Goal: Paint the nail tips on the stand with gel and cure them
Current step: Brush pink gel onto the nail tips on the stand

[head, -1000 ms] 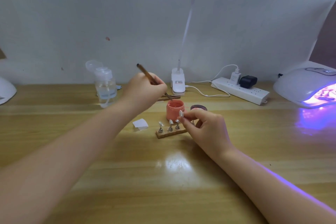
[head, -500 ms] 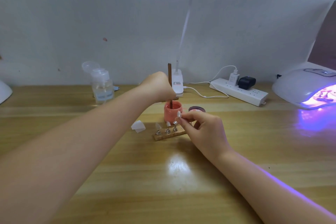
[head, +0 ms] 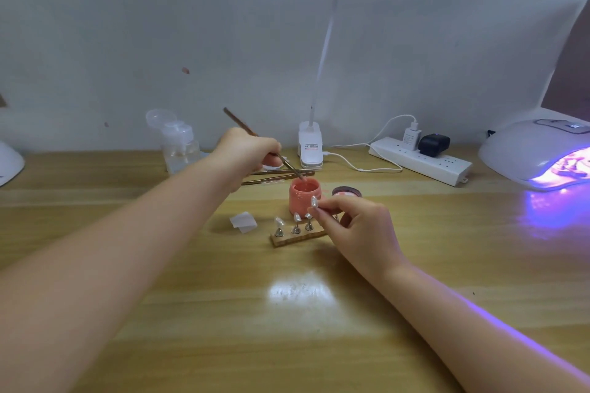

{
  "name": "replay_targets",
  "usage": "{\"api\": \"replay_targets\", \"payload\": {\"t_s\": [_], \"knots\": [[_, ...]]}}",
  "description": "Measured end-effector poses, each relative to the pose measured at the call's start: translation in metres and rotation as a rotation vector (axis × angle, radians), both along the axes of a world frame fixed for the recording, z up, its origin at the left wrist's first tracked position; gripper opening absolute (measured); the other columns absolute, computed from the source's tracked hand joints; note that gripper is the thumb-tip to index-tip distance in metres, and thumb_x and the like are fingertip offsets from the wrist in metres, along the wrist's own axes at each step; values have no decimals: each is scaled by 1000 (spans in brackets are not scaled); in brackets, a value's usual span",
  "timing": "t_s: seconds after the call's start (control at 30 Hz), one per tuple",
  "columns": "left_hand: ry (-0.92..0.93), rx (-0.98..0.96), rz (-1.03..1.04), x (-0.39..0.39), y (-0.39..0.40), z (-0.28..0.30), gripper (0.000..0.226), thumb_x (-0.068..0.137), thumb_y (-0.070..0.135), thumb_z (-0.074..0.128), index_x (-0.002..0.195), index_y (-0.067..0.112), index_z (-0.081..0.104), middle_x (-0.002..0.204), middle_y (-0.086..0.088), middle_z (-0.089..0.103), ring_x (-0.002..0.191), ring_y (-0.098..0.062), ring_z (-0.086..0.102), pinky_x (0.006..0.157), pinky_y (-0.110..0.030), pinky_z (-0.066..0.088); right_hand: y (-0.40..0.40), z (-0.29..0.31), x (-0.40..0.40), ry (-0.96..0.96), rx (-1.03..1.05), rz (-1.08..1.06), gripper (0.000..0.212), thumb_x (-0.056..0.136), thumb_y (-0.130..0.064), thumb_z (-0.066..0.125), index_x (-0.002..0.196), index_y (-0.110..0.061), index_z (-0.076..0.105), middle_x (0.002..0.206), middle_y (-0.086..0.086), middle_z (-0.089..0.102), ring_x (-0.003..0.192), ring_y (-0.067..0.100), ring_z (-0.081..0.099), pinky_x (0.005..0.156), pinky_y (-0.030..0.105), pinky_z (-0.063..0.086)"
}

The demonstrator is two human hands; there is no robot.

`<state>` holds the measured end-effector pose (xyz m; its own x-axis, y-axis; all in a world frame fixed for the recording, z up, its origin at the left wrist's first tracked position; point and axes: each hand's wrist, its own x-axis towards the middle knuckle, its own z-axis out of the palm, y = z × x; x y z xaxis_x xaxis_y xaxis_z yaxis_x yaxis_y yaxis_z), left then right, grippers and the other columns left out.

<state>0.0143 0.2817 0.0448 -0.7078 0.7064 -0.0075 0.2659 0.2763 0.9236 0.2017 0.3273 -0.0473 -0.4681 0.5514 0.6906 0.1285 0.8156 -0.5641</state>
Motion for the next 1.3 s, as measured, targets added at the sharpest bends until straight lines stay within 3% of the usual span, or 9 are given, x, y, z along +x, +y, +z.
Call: {"api": "replay_targets", "payload": {"t_s": [0.13, 0.27, 0.4, 0.63, 0.77, 0.87, 1.03, 1.2, 1.3], "knots": [[-175, 26, 48, -9, -9, -16, 11, 91, 24, 63, 93, 13, 66, 53, 7, 68, 50, -7, 39, 51, -20, 33, -2, 2, 1, 13, 14, 16, 6, 81, -10, 76, 84, -15, 77, 69, -16, 64, 53, 18, 53, 57, 27, 44], [-203, 21, 61, -15, -17, -29, 13, 92, 27, 64, 87, 15, 65, 54, 8, 68, 50, -8, 38, 53, -22, 33, -3, 2, 1, 18, 17, 11, 7, 81, -10, 76, 83, -16, 77, 66, -28, 57, 51, 16, 49, 56, 18, 39], [-253, 82, 117, -21, -24, -32, 15, 92, 24, 64, 80, 17, 61, 53, 8, 68, 49, -7, 39, 52, -20, 34, -1, 1, 1, 29, -11, -12, 7, 81, -12, 76, 84, -18, 78, 63, -23, 59, 51, 14, 48, 55, 14, 36], [-404, 471, 1, -4, -51, -30, 4, 89, 14, 67, 87, 17, 69, 72, 0, 75, 50, -1, 59, 51, -16, 47, 1, 3, 2, 71, -133, -43, 9, 80, -10, 75, 85, -17, 78, 71, -11, 68, 52, 3, 51, 58, 12, 38], [-330, 587, -158, 19, -75, -39, 14, 91, 11, 62, 91, 18, 75, 87, -7, 76, 71, -12, 70, 63, -19, 52, -2, 7, 2, 122, -215, -27, 18, 80, -12, 75, 82, -30, 74, 70, -9, 70, 55, 8, 53, 59, 22, 46], [-116, 677, -206, 37, -90, -44, 19, 88, 9, 63, 86, 21, 78, 87, -8, 76, 78, -20, 73, 69, -21, 55, -5, 12, 1, 152, -291, 20, 18, 82, -14, 74, 83, -32, 72, 65, -4, 69, 57, 20, 58, 61, 30, 48], [236, 731, -216, 60, -102, -51, 21, 79, 33, 63, 97, 27, 72, 91, 7, 77, 90, -13, 73, 80, -21, 55, -10, 20, 0, 185, -305, 62, 24, 83, -16, 75, 81, -39, 69, 63, -14, 68, 58, 27, 60, 59, 36, 50], [381, 719, -266, 69, -104, -60, 27, 83, 29, 62, 108, 22, 69, 101, 7, 76, 99, -12, 71, 86, -29, 54, -12, 25, 4, 209, -293, 79, 18, 83, -17, 75, 83, -35, 71, 66, -11, 70, 56, 26, 60, 60, 43, 54], [491, 730, -279, 71, -105, -62, 24, 88, 23, 60, 109, 15, 68, 102, 6, 74, 98, -7, 70, 85, -19, 52, -13, 26, 4, 220, -291, 93, 14, 83, -16, 75, 84, -30, 72, 69, -14, 71, 54, 20, 60, 58, 41, 54]]}}
